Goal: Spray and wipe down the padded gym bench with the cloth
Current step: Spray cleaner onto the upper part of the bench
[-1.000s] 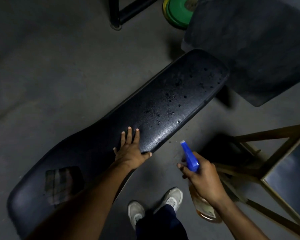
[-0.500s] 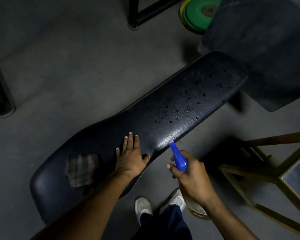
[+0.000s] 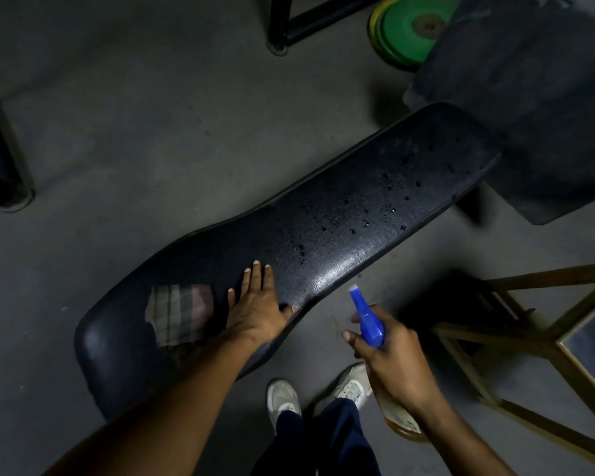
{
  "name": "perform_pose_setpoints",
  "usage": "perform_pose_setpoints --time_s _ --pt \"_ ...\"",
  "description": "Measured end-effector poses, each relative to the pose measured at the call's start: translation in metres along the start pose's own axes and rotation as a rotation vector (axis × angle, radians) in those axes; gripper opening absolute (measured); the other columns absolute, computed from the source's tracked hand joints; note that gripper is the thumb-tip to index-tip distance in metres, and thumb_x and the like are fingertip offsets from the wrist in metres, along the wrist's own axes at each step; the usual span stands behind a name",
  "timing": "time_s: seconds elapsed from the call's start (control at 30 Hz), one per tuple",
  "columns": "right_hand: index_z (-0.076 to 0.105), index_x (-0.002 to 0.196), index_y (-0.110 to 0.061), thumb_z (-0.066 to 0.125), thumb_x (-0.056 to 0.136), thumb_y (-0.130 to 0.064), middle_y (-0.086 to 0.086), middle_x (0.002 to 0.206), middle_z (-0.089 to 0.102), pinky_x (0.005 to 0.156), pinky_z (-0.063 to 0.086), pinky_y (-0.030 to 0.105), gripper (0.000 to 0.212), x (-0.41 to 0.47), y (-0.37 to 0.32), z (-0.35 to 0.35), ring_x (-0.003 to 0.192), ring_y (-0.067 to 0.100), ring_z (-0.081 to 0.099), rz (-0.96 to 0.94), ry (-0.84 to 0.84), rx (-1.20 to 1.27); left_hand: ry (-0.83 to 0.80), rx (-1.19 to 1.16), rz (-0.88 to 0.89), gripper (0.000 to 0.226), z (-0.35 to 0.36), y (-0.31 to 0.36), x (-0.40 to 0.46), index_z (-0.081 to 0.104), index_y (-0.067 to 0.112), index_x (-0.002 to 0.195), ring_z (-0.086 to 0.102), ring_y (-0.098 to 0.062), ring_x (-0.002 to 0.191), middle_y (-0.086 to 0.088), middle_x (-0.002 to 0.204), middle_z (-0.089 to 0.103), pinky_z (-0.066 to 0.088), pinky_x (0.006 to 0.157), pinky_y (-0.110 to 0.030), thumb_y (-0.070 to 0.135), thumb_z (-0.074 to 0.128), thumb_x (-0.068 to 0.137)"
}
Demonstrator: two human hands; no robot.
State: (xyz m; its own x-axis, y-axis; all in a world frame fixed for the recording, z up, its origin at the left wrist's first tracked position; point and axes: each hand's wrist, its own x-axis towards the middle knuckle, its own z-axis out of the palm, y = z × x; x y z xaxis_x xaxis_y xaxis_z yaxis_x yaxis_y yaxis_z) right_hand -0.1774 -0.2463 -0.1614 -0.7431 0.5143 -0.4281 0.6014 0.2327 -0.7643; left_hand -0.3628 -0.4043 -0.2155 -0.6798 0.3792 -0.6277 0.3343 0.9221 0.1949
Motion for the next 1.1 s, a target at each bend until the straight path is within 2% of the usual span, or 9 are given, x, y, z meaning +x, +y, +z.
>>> perform_pose_setpoints --time_s 0.07,0.27,0.4,0.47,0.53,0.67,0.73,0.83,1.1 --pt "0.066 0.095 -0.030 0.084 0.084 -0.029 -0.004 0.072 0.072 0.072 0.058 0.036 0.021 0.001 -0.005 -0.004 0.066 0.013 0.072 -0.003 0.045 0.039 -0.004 0.008 0.010 0.099 -0.003 -0.002 -0.003 -0.007 0.018 0.158 -0.013 -0.020 0.152 -0.001 0.165 -0.018 0.004 0.122 -0.054 0.059 0.052 0.090" --pt "0.065 0.098 -0.038 0.085 0.084 -0.031 0.004 0.079 0.072 0.078 0.060 0.049 0.025 0.020 -0.022 -0.018 0.077 0.026 0.075 -0.054 0.146 0.145 0.047 -0.005 0.067 0.101 -0.022 0.006 -0.006 -0.008 0.018 0.157 -0.012 -0.020 0.153 -0.001 0.165 -0.018 0.002 0.123 -0.050 0.059 0.053 0.089" --pt "0.063 0.096 -0.032 0.085 0.085 -0.030 0.000 0.069 0.064 0.072 0.055 0.049 0.024 0.043 -0.039 -0.028 0.065 0.021 0.060 -0.108 0.186 0.184 0.080 -0.009 0.100 0.100 -0.032 0.019 0.001 -0.008 0.018 0.157 -0.011 -0.019 0.153 -0.001 0.165 -0.018 0.001 0.124 -0.047 0.059 0.054 0.090" --pt "0.064 0.099 -0.031 0.085 0.084 -0.030 0.006 0.069 0.061 0.071 0.054 0.052 0.026 0.057 -0.045 -0.033 0.064 0.023 0.056 -0.121 0.192 0.217 0.083 -0.014 0.107 0.100 -0.034 0.024 0.005 -0.008 0.018 0.157 -0.011 -0.019 0.153 -0.001 0.165 -0.018 0.001 0.124 -0.046 0.059 0.053 0.090" --pt "0.064 0.100 -0.027 0.085 0.085 -0.027 0.006 0.073 0.062 0.075 0.054 0.049 0.026 0.070 -0.051 -0.038 0.069 0.023 0.058 -0.163 0.188 0.237 0.088 -0.019 0.103 0.100 -0.034 0.031 0.008 -0.007 0.018 0.157 -0.010 -0.020 0.153 -0.002 0.165 -0.017 0.001 0.124 -0.046 0.060 0.053 0.090" --pt "0.063 0.097 -0.028 0.084 0.086 -0.019 -0.006 0.076 0.063 0.074 0.053 0.039 0.026 0.094 -0.064 -0.057 0.070 0.011 0.058 -0.220 0.148 0.291 0.095 -0.028 0.089 0.100 -0.036 0.049 0.015 -0.007 0.017 0.157 -0.009 -0.020 0.153 -0.003 0.166 -0.016 0.002 0.124 -0.045 0.059 0.053 0.090" --pt "0.064 0.101 -0.024 0.084 0.086 -0.022 0.001 0.079 0.066 0.075 0.055 0.041 0.025 0.106 -0.068 -0.068 0.071 0.019 0.062 -0.239 0.128 0.303 0.096 -0.040 0.078 0.100 -0.037 0.060 0.019 -0.007 0.017 0.158 -0.008 -0.020 0.153 -0.003 0.166 -0.015 0.002 0.124 -0.045 0.059 0.054 0.090" --pt "0.064 0.103 -0.028 0.084 0.085 -0.028 0.014 0.084 0.066 0.078 0.056 0.050 0.027 0.128 -0.072 -0.089 0.078 0.038 0.063 -0.280 0.122 0.284 0.107 -0.053 0.065 0.100 -0.040 0.079 0.028 -0.006 0.017 0.158 -0.007 -0.020 0.153 -0.003 0.166 -0.013 0.003 0.124 -0.045 0.058 0.054 0.090" --pt "0.063 0.105 -0.032 0.083 0.086 -0.028 -0.002 0.086 0.066 0.082 0.054 0.043 0.027 0.199 -0.100 -0.141 0.077 0.009 0.058 -0.415 0.146 0.291 0.129 -0.063 0.030 0.099 -0.049 0.121 0.059 -0.003 0.016 0.158 -0.004 -0.020 0.154 -0.004 0.167 -0.010 0.004 0.124 -0.043 0.060 0.054 0.089"
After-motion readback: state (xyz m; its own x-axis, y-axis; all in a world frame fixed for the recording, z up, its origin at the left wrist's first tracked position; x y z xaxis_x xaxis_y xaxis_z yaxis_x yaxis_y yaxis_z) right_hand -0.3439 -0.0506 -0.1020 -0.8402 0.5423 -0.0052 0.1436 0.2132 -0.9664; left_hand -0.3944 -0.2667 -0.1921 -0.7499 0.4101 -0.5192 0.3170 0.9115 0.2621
